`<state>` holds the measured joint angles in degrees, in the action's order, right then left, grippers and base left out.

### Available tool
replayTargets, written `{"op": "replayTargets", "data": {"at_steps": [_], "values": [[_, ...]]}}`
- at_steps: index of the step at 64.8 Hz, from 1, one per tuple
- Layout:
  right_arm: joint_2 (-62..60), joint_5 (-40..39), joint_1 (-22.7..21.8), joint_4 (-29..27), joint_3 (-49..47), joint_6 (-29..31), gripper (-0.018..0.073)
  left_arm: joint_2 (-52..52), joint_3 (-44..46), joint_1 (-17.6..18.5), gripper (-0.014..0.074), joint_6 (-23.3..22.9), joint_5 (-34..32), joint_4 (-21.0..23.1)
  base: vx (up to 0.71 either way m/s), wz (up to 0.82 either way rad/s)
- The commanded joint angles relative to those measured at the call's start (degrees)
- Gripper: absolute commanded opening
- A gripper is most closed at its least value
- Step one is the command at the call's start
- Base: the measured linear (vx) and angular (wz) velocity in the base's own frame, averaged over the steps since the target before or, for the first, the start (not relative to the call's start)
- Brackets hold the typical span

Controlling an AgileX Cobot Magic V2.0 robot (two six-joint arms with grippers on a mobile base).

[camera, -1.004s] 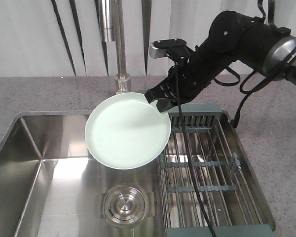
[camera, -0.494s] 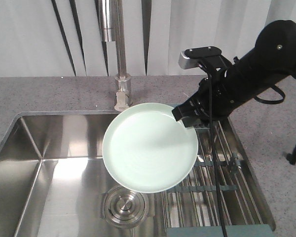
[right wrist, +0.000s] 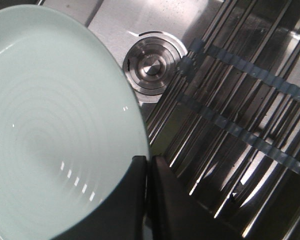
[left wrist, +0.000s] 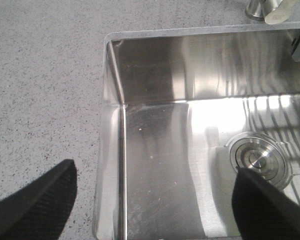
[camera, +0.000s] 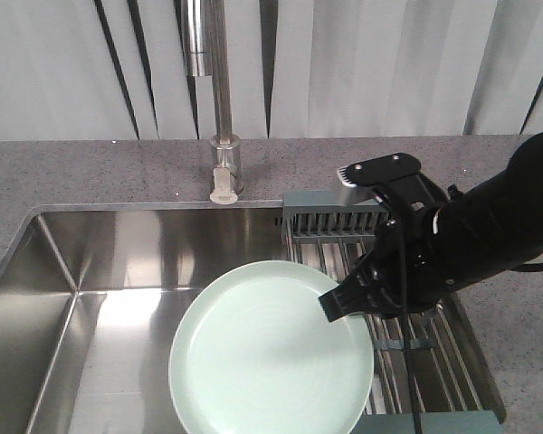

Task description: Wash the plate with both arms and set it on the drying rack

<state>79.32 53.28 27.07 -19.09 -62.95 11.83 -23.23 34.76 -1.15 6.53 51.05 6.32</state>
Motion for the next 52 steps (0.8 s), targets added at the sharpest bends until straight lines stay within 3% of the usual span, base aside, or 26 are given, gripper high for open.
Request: {"op": "replayTargets", "data": {"at_steps": [1, 17, 52], "values": [[-1.22, -4.45, 3.45, -0.41, -1.28, -1.89, -0.0001, -0.40, 1.45, 0.12, 0.0585, -0.56, -3.20, 0.54, 0.00, 0.00], [5.63, -8.63, 7.56, -1.57, -3.20, -2.77, -0.0001, -0.40, 1.45, 0.12, 0.0585, -0.56, -3.23, 0.60, 0.00, 0.00], [22.72, -4.12, 5.75, -0.75, -26.74, -0.12, -0.0001, -0.40, 1.45, 0.12, 0.0585, -0.56, -3.23, 0.60, 0.00, 0.00]]}}
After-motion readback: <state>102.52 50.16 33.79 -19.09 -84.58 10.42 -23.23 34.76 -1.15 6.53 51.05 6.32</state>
